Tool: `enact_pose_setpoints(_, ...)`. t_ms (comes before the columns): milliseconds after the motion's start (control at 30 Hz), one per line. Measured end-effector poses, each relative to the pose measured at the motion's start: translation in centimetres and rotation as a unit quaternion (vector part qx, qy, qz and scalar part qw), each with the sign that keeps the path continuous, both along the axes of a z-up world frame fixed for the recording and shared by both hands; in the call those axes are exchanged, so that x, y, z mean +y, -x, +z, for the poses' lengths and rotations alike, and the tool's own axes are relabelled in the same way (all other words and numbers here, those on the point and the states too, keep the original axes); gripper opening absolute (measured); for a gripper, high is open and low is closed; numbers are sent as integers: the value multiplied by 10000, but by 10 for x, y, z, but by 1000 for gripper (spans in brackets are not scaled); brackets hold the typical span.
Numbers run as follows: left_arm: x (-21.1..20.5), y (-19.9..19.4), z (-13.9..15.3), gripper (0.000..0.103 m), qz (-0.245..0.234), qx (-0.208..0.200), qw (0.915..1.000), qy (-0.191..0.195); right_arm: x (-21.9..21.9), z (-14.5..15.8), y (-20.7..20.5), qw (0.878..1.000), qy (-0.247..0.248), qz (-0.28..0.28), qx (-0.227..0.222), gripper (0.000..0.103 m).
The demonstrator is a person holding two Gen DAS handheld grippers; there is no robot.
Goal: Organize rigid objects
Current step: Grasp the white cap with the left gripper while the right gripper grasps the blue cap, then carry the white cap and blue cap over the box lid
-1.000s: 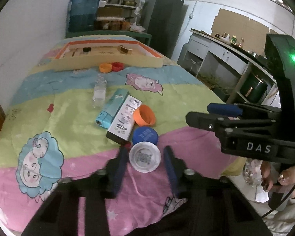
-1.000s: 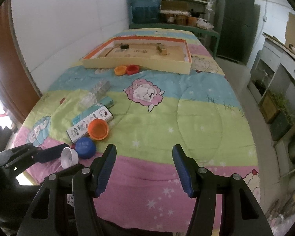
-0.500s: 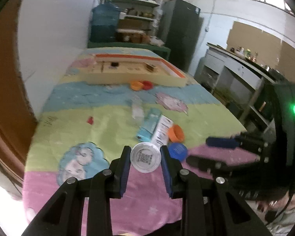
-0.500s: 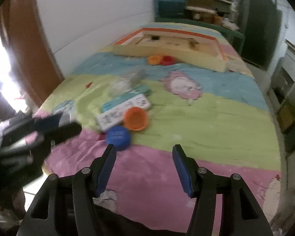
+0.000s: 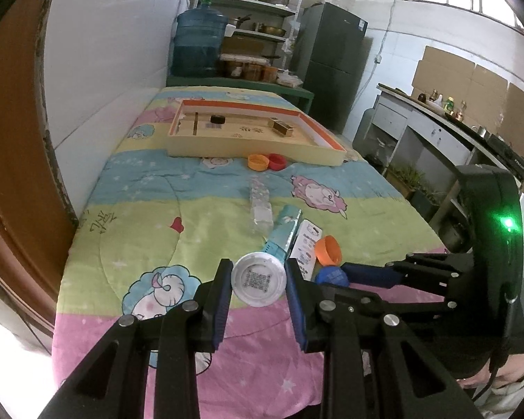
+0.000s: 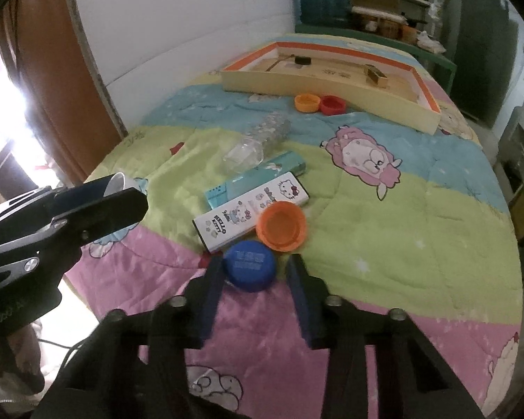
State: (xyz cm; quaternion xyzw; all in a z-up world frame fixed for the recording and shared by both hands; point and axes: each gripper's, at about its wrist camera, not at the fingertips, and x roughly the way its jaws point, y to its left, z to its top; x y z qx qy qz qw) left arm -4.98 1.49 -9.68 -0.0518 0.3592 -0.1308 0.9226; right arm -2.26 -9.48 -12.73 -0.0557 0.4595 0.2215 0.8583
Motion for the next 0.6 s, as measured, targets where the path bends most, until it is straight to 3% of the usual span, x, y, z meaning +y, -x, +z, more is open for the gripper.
enact_pose_setpoints(600,-2,-15,13,30,135,-52,9999,-16,-16,27,7,9996,-86,-31,-255,30)
